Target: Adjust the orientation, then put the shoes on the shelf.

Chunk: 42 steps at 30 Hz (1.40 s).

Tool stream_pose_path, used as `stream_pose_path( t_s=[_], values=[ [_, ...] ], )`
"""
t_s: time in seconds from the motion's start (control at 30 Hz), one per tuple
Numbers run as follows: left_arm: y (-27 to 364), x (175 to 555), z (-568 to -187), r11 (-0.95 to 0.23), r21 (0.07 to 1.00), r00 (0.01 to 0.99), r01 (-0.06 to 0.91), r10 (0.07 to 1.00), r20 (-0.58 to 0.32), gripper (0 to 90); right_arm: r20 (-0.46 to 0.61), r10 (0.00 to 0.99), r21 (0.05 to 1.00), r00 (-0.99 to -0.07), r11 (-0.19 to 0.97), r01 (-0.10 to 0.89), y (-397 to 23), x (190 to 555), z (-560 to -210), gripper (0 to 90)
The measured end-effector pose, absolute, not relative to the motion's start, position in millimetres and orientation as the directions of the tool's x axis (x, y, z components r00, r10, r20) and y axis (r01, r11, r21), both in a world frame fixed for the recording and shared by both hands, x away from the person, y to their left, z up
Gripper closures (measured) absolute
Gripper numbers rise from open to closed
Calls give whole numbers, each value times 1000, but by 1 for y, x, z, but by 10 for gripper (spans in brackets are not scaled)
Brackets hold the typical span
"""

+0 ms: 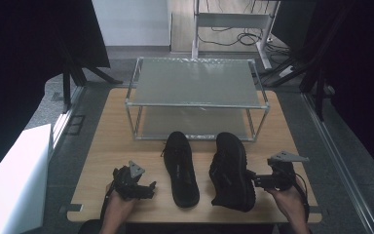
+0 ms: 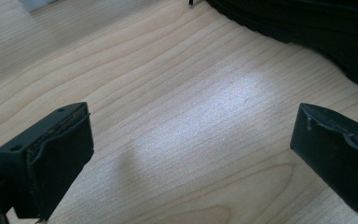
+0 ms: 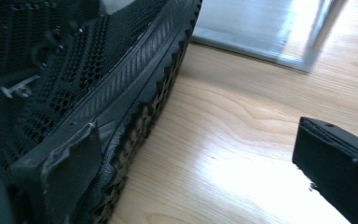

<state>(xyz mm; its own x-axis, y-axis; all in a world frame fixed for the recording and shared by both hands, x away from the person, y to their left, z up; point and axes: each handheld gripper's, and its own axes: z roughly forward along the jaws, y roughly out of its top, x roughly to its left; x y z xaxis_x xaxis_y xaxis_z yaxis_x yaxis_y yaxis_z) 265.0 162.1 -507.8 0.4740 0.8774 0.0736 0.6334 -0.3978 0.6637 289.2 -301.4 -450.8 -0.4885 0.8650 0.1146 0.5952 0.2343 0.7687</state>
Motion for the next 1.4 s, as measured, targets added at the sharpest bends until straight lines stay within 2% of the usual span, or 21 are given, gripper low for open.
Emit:
stream_pose_path(
  t_s=[0.07, 0.23, 0.4, 0.83, 1.4],
  values=[
    [162, 265, -508, -399, 663, 474, 634, 877, 74, 0, 106, 874, 768, -474, 231, 598, -306, 289, -452, 41],
    [161, 265, -508, -401, 662, 477, 634, 876, 73, 0, 58, 897, 744, -438, 254, 618, -315, 290, -461, 145],
    [161, 265, -508, -398, 663, 476, 634, 877, 72, 0, 34, 888, 687, -458, 312, 657, -314, 295, -478, 119],
    [161, 265, -506, -372, 654, 458, 659, 888, 45, 0, 134, 893, 725, -430, 207, 657, -329, 296, -485, 99],
    [149, 261, -484, -300, 709, 447, 638, 894, -23, 8, 208, 856, 778, -473, 149, 611, -322, 282, -471, 83]
  ],
)
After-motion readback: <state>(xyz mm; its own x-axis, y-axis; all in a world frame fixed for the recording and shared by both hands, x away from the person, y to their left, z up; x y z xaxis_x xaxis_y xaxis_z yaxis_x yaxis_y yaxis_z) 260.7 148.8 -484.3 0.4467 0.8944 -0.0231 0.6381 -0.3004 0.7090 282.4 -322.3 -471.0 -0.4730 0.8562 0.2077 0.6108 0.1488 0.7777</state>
